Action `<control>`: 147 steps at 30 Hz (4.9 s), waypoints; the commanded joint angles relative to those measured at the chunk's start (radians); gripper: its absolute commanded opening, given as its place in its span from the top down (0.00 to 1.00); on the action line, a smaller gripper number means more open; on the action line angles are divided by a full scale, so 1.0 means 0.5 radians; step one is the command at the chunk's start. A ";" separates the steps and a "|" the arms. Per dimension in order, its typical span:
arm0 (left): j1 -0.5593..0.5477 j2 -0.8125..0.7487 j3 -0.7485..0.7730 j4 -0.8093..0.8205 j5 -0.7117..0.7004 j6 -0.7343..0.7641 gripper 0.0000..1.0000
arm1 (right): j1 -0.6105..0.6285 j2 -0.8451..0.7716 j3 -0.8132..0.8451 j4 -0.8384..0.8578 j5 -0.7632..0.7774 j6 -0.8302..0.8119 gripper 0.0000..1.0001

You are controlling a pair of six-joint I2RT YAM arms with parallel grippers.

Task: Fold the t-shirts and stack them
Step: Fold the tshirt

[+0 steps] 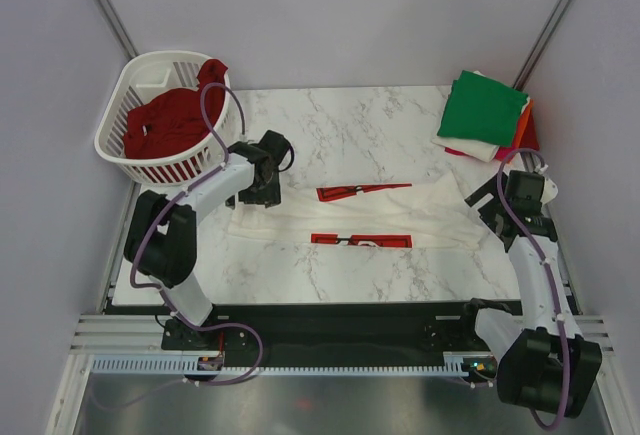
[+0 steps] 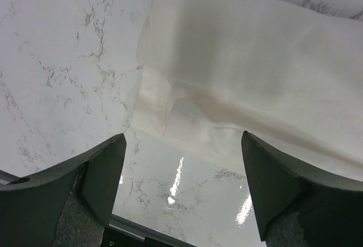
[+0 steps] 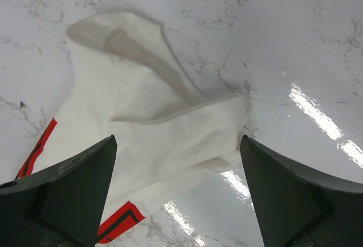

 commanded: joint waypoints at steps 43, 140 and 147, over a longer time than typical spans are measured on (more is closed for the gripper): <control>-0.698 -0.377 -0.833 0.262 0.815 -0.965 0.98 | 0.858 2.785 2.363 0.798 -0.781 0.171 0.24; -1.846 0.946 1.115 -0.253 -0.531 -0.134 0.35 | 0.658 0.706 0.542 0.268 -0.588 -0.406 0.02; -1.819 1.001 1.094 -0.250 -0.504 -0.168 0.44 | 0.658 0.721 0.533 0.265 -0.579 -0.418 0.02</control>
